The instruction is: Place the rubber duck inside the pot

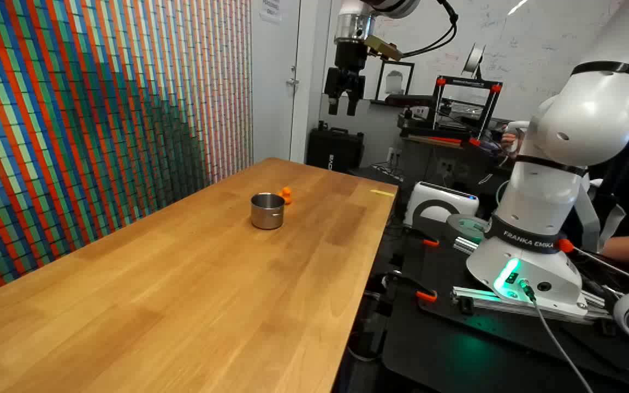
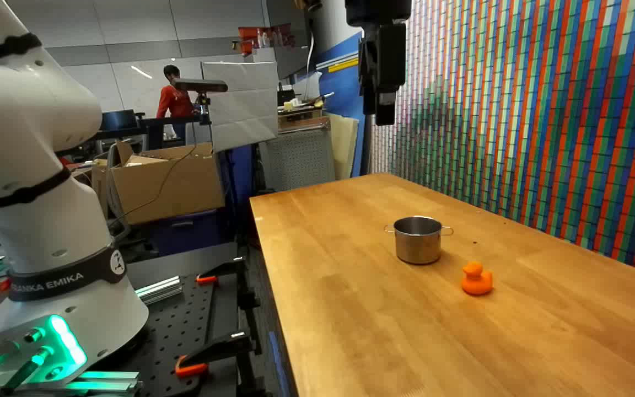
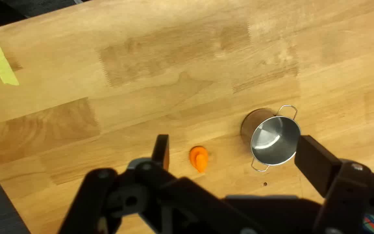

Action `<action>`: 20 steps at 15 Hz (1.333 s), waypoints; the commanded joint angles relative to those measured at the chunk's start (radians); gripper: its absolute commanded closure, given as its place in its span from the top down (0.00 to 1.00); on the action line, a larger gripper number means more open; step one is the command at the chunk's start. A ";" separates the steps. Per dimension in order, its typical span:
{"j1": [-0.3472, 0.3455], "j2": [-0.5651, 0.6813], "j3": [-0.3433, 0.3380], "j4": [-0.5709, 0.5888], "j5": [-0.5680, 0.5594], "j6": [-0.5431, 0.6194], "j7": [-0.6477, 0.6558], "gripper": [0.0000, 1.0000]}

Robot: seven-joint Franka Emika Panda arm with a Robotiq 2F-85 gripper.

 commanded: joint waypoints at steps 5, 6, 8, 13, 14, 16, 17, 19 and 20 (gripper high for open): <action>0.000 -0.005 0.000 0.006 0.000 -0.002 0.000 1.00; 0.000 -0.005 0.000 0.006 0.000 -0.002 0.000 1.00; 0.000 0.028 0.002 0.021 -0.009 0.030 -0.001 1.00; -0.002 0.198 0.000 0.108 -0.034 0.167 -0.017 1.00; -0.001 0.242 -0.001 0.133 -0.033 0.190 -0.023 1.00; 0.002 0.323 0.002 0.174 -0.015 0.219 -0.046 1.00; 0.001 0.359 0.005 0.193 -0.011 0.230 -0.051 1.00; 0.000 0.436 0.013 0.226 -0.005 0.243 -0.059 1.00; 0.000 0.469 0.020 0.237 -0.002 0.241 -0.065 1.00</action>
